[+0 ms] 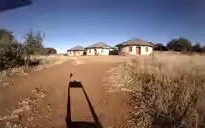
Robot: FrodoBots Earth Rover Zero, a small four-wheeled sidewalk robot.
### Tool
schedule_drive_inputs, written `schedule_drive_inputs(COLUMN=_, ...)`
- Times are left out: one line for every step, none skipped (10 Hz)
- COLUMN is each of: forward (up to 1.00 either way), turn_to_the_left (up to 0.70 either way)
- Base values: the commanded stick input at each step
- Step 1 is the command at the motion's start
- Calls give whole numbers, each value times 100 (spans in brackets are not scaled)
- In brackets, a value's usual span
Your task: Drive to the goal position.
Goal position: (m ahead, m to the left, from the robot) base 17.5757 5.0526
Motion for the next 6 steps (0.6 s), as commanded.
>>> schedule_drive_inputs(forward=50, turn_to_the_left=0)
schedule_drive_inputs(forward=50, turn_to_the_left=0)
schedule_drive_inputs(forward=50, turn_to_the_left=0)
schedule_drive_inputs(forward=50, turn_to_the_left=0)
schedule_drive_inputs(forward=50, turn_to_the_left=0)
schedule_drive_inputs(forward=50, turn_to_the_left=0)
